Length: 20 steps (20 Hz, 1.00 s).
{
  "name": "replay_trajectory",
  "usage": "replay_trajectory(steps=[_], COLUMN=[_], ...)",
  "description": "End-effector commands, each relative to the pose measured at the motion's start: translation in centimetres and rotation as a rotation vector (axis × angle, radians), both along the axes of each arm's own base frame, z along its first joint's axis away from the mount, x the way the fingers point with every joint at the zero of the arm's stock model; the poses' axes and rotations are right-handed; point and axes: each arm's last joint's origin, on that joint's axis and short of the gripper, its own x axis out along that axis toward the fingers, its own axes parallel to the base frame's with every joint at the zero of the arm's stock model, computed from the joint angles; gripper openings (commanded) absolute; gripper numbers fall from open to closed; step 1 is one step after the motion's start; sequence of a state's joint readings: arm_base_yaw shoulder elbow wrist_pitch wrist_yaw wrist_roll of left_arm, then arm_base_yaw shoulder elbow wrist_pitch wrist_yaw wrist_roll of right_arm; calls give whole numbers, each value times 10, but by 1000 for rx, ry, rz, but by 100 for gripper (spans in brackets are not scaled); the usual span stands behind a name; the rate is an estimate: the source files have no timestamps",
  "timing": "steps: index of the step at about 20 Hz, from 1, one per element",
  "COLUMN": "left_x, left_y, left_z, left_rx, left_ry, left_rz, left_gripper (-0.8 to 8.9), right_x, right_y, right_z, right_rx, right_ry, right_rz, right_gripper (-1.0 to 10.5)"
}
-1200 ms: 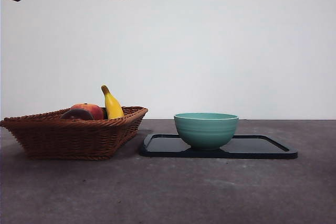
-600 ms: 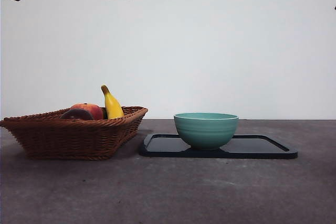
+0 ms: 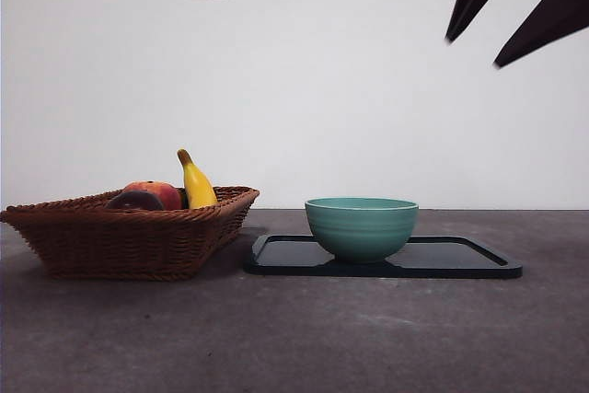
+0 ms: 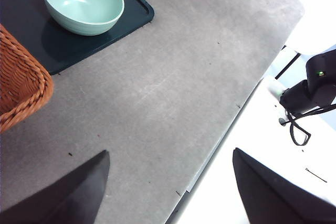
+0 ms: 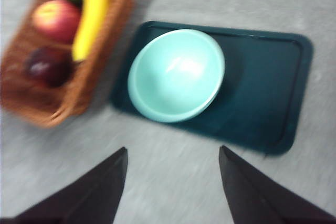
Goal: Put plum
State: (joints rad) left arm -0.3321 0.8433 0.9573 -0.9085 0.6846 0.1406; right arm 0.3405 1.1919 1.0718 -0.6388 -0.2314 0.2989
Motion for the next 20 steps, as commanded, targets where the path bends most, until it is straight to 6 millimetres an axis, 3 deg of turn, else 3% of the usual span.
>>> replay_trajectory(steps=[1,5,9,17,20], left_x=[1,1,1,1,1], left_y=[-1,-1,-1,-1,-1], left_z=[4,4,4,4,4], left_rx=[-9,-9,-9,-10,-9], left_ry=[-24,-24,-24,-23,-23], left_rz=[-14,-14,-14,-14,-14], left_gripper=[371,371,371,371,371], right_x=[33,79,109,135,139], right_y=[8,20,30,38,40], right_z=[-7,-30,-60,-110,-117], right_rx=[-43,-79,-94,-122,-128], right_ry=[28,114,155,211,207], right_rz=[13,13,17,28,24], right_gripper=[278,278,278,271,136])
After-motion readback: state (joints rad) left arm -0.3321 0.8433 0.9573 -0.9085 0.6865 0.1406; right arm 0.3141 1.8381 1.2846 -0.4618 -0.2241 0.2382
